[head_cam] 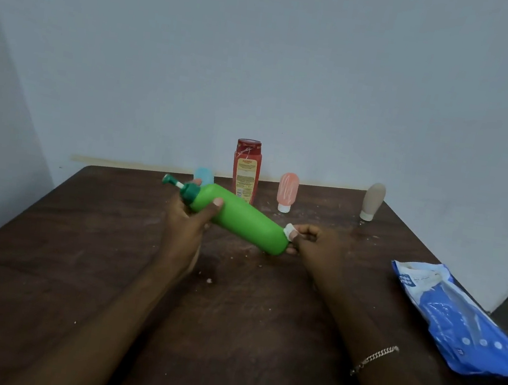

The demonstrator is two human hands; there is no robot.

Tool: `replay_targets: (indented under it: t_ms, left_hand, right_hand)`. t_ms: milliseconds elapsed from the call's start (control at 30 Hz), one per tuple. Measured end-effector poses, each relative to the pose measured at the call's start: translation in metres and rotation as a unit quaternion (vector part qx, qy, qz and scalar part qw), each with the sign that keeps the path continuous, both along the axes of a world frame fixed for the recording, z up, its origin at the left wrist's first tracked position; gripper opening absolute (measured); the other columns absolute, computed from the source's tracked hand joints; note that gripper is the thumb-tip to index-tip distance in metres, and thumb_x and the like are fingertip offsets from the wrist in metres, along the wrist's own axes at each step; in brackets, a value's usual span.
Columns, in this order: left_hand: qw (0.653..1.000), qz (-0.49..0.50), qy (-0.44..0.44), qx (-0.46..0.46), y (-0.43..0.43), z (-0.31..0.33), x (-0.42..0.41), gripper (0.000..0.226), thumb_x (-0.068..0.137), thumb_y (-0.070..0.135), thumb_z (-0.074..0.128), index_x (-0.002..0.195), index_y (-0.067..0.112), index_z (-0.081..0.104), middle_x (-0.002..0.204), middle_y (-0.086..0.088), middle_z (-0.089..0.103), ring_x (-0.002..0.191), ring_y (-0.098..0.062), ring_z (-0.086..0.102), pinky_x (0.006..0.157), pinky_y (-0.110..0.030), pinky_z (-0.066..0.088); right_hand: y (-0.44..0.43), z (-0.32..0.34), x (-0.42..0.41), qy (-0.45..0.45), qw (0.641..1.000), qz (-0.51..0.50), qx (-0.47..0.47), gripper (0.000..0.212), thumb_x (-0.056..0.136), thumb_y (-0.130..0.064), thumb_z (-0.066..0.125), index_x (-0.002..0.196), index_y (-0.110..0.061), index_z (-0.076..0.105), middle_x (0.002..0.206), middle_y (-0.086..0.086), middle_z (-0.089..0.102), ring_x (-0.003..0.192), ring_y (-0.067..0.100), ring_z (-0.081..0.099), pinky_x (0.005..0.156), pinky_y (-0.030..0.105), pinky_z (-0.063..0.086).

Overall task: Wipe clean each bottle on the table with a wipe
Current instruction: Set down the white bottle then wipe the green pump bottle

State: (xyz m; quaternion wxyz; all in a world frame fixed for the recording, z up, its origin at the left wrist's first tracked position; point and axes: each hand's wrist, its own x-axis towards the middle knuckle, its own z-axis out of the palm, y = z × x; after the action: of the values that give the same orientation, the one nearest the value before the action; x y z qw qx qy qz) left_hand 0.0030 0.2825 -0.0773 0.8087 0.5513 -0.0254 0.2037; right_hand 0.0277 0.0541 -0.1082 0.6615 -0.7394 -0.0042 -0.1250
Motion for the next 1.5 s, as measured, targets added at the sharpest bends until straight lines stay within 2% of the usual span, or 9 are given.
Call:
replay_targets:
  t_ms: [100,233,400,600,800,967,1100,1167,1500]
  left_hand:
    - [0.998,0.037,0.011,-0.053,-0.004,0.003,0.002,0.088,0.072,0.018,0.081,0.147,0.017,0.035,0.124,-0.002,0.058,0.107,-0.018,0.064,0.093,-0.047,0.056]
    - [0.995,0.073,0.033,-0.054,-0.004,0.001,0.002,0.098,0.057,0.031,0.092,0.137,0.016,0.039,0.121,-0.005,0.059,0.106,-0.018,0.065,0.096,-0.053,0.055]
    - [0.99,0.119,0.024,0.065,0.003,0.008,0.003,0.067,0.065,0.027,0.091,0.118,0.033,0.049,0.111,0.004,0.065,0.097,-0.013,0.067,0.089,-0.048,0.059]
    - [0.94,0.119,-0.082,0.309,0.012,0.023,-0.013,0.06,0.075,0.018,0.079,0.128,0.031,0.054,0.095,0.009,0.063,0.084,-0.009,0.064,0.071,-0.033,0.058]
    - [0.891,0.115,-0.161,0.408,-0.001,0.031,-0.024,0.06,0.075,0.023,0.07,0.133,0.014,0.055,0.088,0.016,0.058,0.079,0.003,0.059,0.065,-0.006,0.041]
    - [0.859,0.084,-0.193,0.467,-0.007,0.027,-0.026,0.066,0.077,0.014,0.075,0.139,0.021,0.054,0.104,0.005,0.067,0.084,-0.009,0.064,0.069,-0.03,0.054]
    - [0.843,0.066,-0.191,0.499,0.003,0.024,-0.022,0.061,0.077,0.024,0.076,0.135,0.023,0.056,0.103,0.01,0.066,0.086,-0.006,0.064,0.071,-0.034,0.055]
    - [0.844,0.077,-0.192,0.496,0.006,0.026,-0.022,0.054,0.076,0.03,0.071,0.128,0.023,0.06,0.092,0.015,0.063,0.078,-0.003,0.061,0.066,-0.023,0.051]
    - [0.836,0.078,-0.183,0.511,0.005,0.029,-0.029,0.044,0.075,0.03,0.071,0.118,0.022,0.064,0.082,0.013,0.063,0.069,-0.005,0.06,0.06,-0.015,0.042]
  right_hand:
    - [0.013,0.0,-0.007,0.014,0.999,0.024,-0.021,0.007,0.09,-0.014,0.07,0.092,-0.008,0.073,0.084,0.008,0.075,0.074,0.019,0.074,0.07,0.03,0.061]
    - [0.029,0.0,-0.013,0.044,0.997,0.068,-0.009,0.007,0.09,-0.015,0.069,0.093,-0.009,0.071,0.087,0.01,0.075,0.077,0.02,0.074,0.071,0.03,0.06]
    - [0.036,0.002,-0.022,0.032,0.991,0.108,-0.073,0.015,0.09,-0.018,0.069,0.103,-0.011,0.072,0.083,0.004,0.076,0.073,0.018,0.074,0.075,0.037,0.061]
    - [0.039,0.03,-0.041,-0.125,0.977,0.028,-0.173,0.019,0.087,-0.032,0.07,0.105,-0.038,0.071,0.094,-0.022,0.07,0.087,-0.005,0.064,0.077,0.019,0.054]
    - [0.044,0.073,-0.066,-0.31,0.947,0.014,-0.08,0.02,0.089,-0.013,0.071,0.108,-0.015,0.073,0.096,-0.008,0.073,0.09,0.01,0.069,0.076,0.025,0.058]
    - [0.052,0.09,-0.063,-0.432,0.881,0.036,-0.188,0.019,0.089,-0.003,0.07,0.108,-0.003,0.072,0.099,0.004,0.065,0.093,0.017,0.065,0.077,0.029,0.053]
    - [0.049,0.07,-0.059,-0.411,0.867,0.031,-0.281,0.019,0.088,-0.003,0.069,0.107,-0.007,0.073,0.098,0.0,0.061,0.091,0.011,0.059,0.074,0.026,0.052]
    - [0.04,0.067,-0.059,-0.406,0.863,0.022,-0.301,0.017,0.086,-0.003,0.07,0.103,-0.006,0.074,0.094,0.0,0.062,0.084,0.01,0.059,0.068,0.027,0.051]
    - [0.042,0.06,-0.063,-0.386,0.871,0.023,-0.302,0.009,0.089,-0.007,0.07,0.097,-0.009,0.071,0.09,-0.009,0.061,0.083,-0.003,0.056,0.072,0.008,0.041]
